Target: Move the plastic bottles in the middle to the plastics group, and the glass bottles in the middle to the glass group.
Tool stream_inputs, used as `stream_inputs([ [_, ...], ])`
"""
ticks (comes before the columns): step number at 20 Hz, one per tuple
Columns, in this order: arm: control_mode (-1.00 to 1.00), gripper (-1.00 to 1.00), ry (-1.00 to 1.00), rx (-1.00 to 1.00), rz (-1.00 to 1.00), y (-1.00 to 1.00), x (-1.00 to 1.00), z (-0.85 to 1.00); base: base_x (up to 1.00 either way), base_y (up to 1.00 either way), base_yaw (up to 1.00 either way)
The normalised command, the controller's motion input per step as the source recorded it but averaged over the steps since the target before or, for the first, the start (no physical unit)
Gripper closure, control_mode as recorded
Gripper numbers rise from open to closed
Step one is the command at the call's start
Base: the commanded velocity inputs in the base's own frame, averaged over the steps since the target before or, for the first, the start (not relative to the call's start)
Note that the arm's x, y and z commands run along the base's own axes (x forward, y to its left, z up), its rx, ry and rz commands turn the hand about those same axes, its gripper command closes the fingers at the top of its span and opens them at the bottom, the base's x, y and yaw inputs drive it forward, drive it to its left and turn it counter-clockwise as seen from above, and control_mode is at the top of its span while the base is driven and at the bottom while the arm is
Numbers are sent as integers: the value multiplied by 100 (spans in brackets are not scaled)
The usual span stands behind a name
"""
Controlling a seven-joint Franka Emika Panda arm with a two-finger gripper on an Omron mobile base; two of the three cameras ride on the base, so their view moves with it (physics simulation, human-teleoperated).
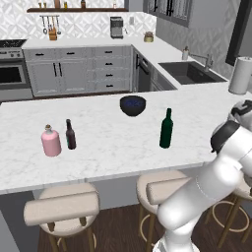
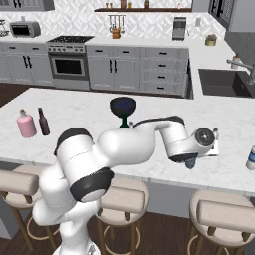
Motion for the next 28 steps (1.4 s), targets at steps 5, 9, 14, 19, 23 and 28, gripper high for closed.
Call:
stream_inputs([
  [5, -100, 100, 0, 0, 0, -34, 2, 0, 0, 0, 0],
  [9, -100, 100, 0, 0, 0, -43, 1, -1, 0, 0, 0],
  [14, -100, 100, 0, 0, -1, -41, 1, -1, 0, 0, 0],
  [19, -100, 100, 0, 0, 0, -21, 3, 0, 0, 0, 0],
  [23, -100, 100, 0, 0, 0, -1, 28, 0, 0, 0, 0],
  [28, -100, 100, 0, 0, 0, 0, 18, 0, 0, 0, 0],
])
